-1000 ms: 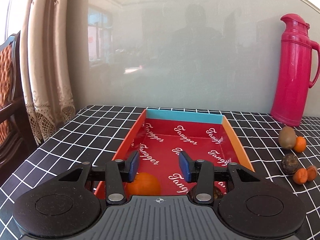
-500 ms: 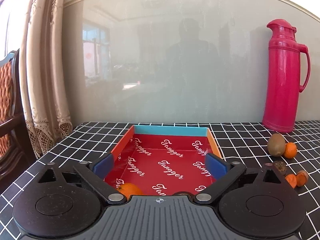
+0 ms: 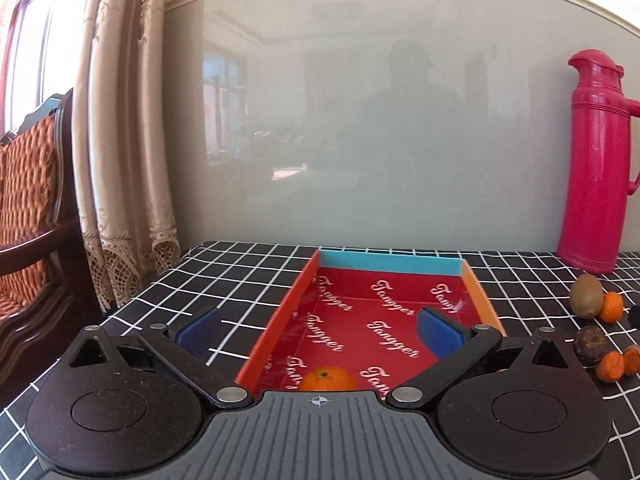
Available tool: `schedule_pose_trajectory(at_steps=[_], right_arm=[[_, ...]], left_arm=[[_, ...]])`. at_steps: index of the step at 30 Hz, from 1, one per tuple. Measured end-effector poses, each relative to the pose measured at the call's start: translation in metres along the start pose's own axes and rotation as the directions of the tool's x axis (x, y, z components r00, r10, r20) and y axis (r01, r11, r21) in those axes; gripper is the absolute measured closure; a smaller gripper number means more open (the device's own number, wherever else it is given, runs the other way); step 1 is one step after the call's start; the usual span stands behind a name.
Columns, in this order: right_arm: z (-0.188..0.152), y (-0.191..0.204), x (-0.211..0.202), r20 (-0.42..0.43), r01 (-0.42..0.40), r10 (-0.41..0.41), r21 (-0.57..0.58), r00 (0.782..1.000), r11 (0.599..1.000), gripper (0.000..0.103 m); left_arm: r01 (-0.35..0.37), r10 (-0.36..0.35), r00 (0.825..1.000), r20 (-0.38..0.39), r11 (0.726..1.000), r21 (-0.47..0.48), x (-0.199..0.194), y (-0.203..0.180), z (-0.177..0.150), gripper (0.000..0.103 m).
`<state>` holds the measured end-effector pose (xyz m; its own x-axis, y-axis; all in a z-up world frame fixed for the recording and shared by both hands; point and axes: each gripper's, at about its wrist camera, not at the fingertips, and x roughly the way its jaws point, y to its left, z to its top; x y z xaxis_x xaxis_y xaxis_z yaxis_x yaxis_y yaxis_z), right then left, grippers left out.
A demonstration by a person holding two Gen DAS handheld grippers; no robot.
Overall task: Organize fruits
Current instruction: 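Move the right gripper to the fruits and grasp the dark round fruit, then carry the dark round fruit into the box and open the right gripper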
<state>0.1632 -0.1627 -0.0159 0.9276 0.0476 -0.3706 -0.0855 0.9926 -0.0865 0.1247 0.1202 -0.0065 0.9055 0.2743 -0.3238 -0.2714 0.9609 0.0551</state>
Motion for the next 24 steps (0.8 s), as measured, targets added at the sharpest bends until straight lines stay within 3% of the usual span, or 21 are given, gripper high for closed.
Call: schedule_pose_trajectory(at_steps=[15,22,24], right_arm=[[-0.001,0.045,0.039,-0.101,-0.025,0.017,-0.076,0.995,0.997,0.030],[-0.004,0.047,0.060,-0.177,-0.011,-0.006,-0.093,0.984,0.996,0.051],[-0.006,0.048,0.064,-0.203,-0.012,-0.009,-0.098,0.979,0.995,0.051]], left_arm=[[-0.084,0.082,0.995,-0.050,0.996,-0.043,0.012,0.055,-0.004,0.000],[-0.096,0.093,0.994,-0.061,0.994,-0.047,0.017,0.064,-0.004,0.000],[-0.097,0.094,0.994,-0.062,0.994,-0.046,0.017,0.064,-0.004,0.000]])
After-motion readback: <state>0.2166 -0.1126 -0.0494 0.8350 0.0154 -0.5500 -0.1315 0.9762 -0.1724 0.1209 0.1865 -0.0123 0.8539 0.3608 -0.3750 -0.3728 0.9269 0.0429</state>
